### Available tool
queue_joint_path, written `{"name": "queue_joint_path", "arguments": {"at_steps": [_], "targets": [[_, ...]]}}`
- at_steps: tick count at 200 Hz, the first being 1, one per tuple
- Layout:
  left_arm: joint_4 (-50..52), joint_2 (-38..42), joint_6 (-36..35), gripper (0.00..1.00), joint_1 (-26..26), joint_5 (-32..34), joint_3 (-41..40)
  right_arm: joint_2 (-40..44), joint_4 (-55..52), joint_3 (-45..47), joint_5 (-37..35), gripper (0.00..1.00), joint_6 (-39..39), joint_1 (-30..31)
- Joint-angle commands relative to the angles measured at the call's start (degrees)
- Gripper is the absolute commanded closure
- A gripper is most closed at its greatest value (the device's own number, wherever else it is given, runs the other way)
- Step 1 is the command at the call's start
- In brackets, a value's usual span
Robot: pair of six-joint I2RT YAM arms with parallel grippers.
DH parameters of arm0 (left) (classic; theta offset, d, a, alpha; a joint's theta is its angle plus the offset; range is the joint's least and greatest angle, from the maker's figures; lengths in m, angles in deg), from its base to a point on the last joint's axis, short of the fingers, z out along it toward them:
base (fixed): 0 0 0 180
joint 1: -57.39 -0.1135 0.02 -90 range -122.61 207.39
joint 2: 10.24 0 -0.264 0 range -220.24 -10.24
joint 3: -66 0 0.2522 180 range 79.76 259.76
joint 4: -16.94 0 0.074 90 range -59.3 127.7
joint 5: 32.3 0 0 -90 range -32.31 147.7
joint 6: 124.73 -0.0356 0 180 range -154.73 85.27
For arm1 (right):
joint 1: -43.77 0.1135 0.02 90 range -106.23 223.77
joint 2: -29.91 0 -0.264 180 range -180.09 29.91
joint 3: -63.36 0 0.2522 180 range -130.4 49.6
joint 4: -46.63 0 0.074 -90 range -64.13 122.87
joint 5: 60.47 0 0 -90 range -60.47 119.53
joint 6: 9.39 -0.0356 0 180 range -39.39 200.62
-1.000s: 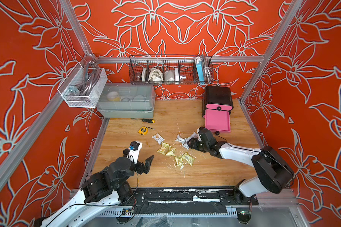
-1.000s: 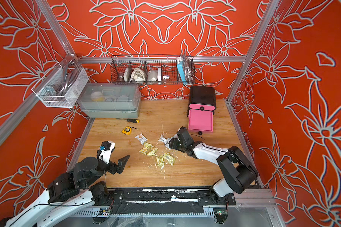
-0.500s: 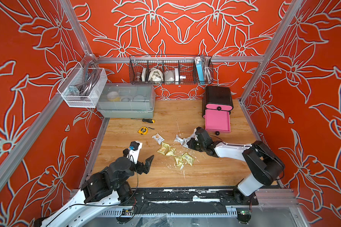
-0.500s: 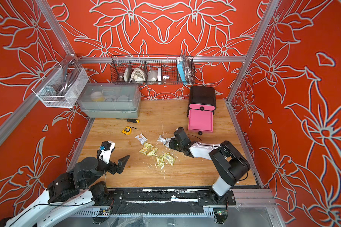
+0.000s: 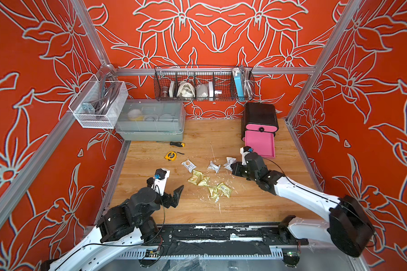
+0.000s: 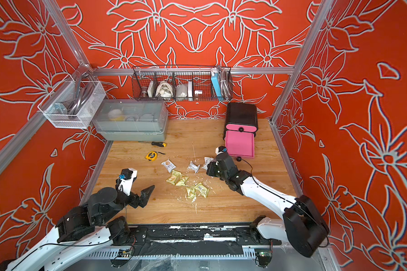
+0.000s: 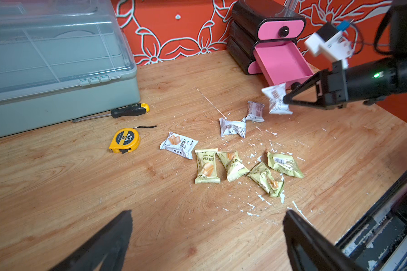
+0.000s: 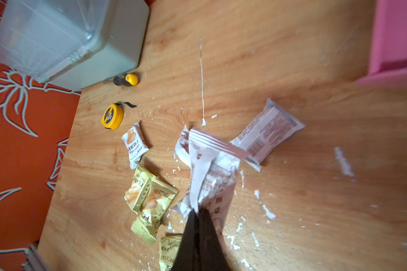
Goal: Place the cookies into the drawer by color
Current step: Pick up the cookie at the center of the board, then place the cookie in the drawer.
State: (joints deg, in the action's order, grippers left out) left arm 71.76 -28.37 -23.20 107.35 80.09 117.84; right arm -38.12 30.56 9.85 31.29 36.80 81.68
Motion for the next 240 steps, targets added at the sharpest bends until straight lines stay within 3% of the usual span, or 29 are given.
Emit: {"name": "queue_joint_path", "arguments": {"at_steps": [1, 46, 90, 139, 177, 240], "targets": [[-0.8, -0.2, -0.4, 0.01, 0.1, 0.1, 0.9, 5.1, -9.6, -4.8, -8.7, 1.0, 8.7, -0.7], [-0.8, -0.2, -0.4, 0.01, 0.1, -0.1, 0.9, 10.0, -14.6, -12.5, -4.7, 1.0, 13.5, -10.5], [-0.9, 0.2, -0.4, 0.01, 0.1, 0.0, 0.9, 8.0, -15.4, -17.5, 0.3, 1.0, 14.3, -19.2], [-0.8, 0.3, -0.4, 0.01, 0.1, 0.0, 0.9, -4.0, -21.9, -26.5, 7.5, 1.0, 20.3, -25.0], [-1.0, 0.6, -0.4, 0.01, 0.2, -0.1, 0.8, -14.4, -28.5, -32.9, 5.9, 1.0, 29.0, -25.6], [-0.9, 0.7, -0.4, 0.01, 0.1, 0.0, 0.8, -26.1, -26.7, -35.6, 5.3, 1.0, 33.2, -26.0]]}}
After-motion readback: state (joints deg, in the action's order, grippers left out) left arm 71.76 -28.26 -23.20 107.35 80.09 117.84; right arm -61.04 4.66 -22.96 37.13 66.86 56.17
